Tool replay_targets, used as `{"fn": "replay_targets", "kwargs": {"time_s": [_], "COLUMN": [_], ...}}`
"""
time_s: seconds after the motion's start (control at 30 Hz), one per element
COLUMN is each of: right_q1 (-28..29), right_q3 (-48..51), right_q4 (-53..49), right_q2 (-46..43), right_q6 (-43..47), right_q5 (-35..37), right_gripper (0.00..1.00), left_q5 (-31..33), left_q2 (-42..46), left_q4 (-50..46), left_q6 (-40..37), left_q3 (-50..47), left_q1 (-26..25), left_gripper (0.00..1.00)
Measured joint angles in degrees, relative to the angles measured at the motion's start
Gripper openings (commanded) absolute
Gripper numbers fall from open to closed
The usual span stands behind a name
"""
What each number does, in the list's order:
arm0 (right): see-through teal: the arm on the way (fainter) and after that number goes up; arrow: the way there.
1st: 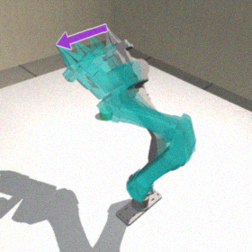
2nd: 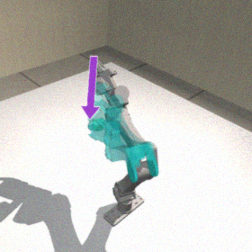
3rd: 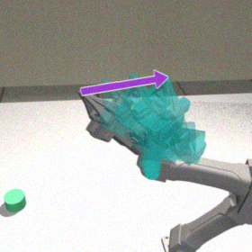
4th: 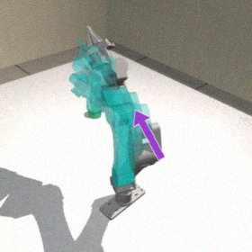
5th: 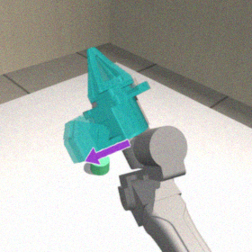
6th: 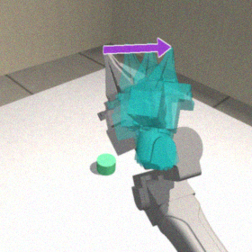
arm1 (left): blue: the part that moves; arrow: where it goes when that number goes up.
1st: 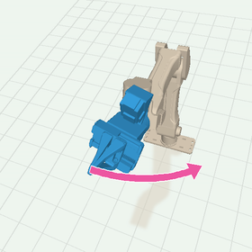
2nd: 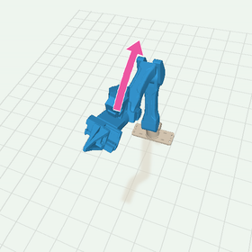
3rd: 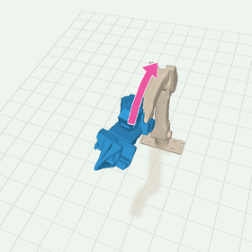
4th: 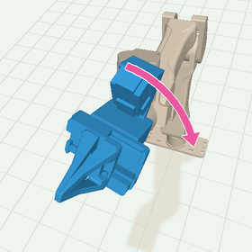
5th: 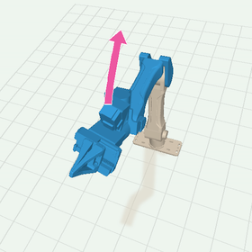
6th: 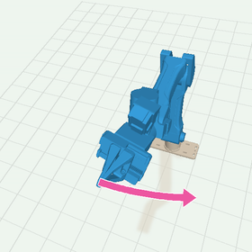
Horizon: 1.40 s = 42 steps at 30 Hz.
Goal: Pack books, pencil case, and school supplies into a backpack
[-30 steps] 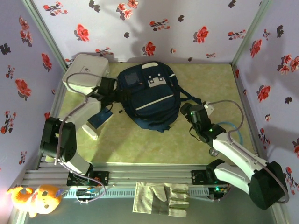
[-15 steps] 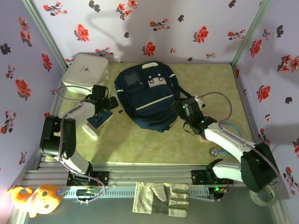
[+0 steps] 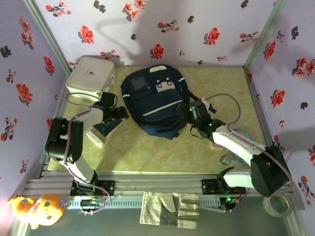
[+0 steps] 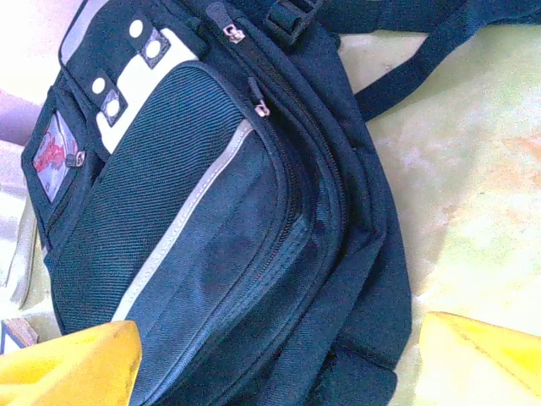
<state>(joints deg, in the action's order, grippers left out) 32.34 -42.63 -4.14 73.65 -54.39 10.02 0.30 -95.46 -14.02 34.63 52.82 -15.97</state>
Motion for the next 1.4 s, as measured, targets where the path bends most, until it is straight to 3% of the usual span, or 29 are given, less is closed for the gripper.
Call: {"fn": "replay_targets", "kwargs": {"time_s": [0.27,0.43,0.57,0.73,0.9,1.13,1.4], "right_q1": [2.3,4.8,7.5,12.2,17.6,21.9,22.5], "right_q3": [-5.2,-9.9,-14.3,-21.0,-28.8,-38.9,-44.1], "right_q4": [0.0,-0.3,-0.7,-2.0,-3.6,-5.7,-7.1], "right_q2": [6.6,10.3,13.6,19.7,28.3,40.3,46.7], "right_q6": [1.3,3.5,5.9,9.3,12.0,14.2,14.4], "right_q5": [-1.8,-2.8,-3.7,-5.5,-9.3,-14.4,-18.1], "right_gripper": [0.86,0.85,0.84,0.8,0.68,0.54,0.49], "left_q5": [-3.3,-4.9,-4.7,-3.1,-2.3,-3.2,-6.6], "left_q2": [8.7,14.4,19.4,23.3,25.1,25.5,21.1], "left_q4": [-4.9,-10.1,-13.2,-15.0,-15.2,-14.1,-9.7], "left_q6": [4.4,6.7,6.5,5.5,5.3,5.5,6.9], "left_q3": [-7.0,-8.8,-7.5,-6.6,-8.5,-10.6,-10.9], "left_q1": [-11.0,-13.2,-11.9,-5.7,0.3,3.9,4.9], "left_gripper": [0.9,0.94,1.0,1.0,1.0,0.99,0.93]}}
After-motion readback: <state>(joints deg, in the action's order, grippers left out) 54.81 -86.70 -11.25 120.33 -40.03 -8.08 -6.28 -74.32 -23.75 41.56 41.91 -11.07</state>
